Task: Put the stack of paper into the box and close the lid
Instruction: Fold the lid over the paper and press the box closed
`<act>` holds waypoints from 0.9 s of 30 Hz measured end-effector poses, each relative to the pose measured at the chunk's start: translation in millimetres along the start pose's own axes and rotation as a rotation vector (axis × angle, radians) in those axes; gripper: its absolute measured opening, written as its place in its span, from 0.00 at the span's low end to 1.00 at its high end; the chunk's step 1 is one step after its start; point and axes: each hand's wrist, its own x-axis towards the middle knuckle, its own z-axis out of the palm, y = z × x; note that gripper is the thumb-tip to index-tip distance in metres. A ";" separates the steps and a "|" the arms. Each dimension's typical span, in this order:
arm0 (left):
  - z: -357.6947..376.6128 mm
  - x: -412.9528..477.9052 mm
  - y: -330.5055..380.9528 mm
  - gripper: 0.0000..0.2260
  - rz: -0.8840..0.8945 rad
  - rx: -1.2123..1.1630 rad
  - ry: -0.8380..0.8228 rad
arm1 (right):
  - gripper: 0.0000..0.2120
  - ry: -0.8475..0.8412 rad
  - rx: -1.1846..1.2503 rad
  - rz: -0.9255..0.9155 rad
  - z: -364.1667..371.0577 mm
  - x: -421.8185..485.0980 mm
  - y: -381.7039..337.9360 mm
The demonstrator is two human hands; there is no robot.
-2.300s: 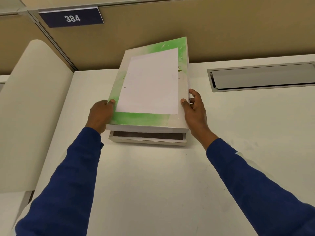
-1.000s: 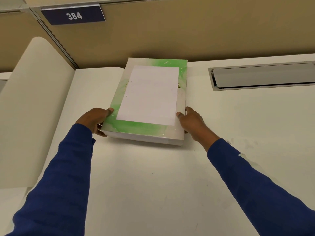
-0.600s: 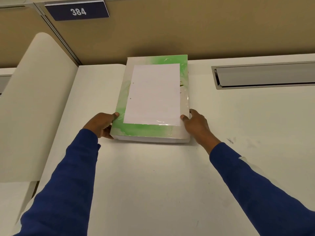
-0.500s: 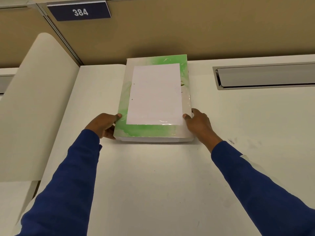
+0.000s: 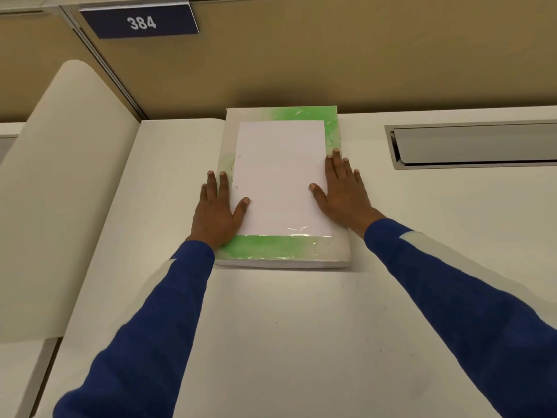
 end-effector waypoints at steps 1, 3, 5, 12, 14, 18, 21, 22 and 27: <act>-0.5 2.8 0.1 0.38 0.007 0.013 0.010 | 0.39 0.006 -0.005 0.005 0.3 2.5 -0.7; -3.2 14.0 1.2 0.40 0.034 0.055 0.033 | 0.39 0.019 -0.013 0.019 -3.9 12.4 -4.1; -7.8 31.7 3.9 0.40 0.068 0.081 0.041 | 0.39 0.033 -0.018 0.019 -9.4 29.8 -7.1; -21.3 99.2 18.9 0.41 0.074 -0.023 0.000 | 0.41 0.020 0.145 0.046 -27.3 100.1 -1.5; -18.6 107.0 19.2 0.41 0.085 -0.055 0.036 | 0.41 0.039 0.171 0.047 -21.0 107.8 1.0; -15.9 121.7 16.0 0.40 0.103 -0.068 0.079 | 0.40 0.089 0.165 0.015 -14.8 123.4 3.1; -15.2 132.0 14.8 0.41 0.111 -0.068 0.093 | 0.40 0.105 0.148 0.003 -14.1 135.8 4.7; -14.7 134.5 14.0 0.41 0.115 -0.069 0.096 | 0.40 0.108 0.148 -0.001 -13.0 138.7 5.6; -18.2 138.7 12.2 0.40 0.093 -0.136 0.108 | 0.37 0.153 0.405 0.016 -15.4 142.4 12.9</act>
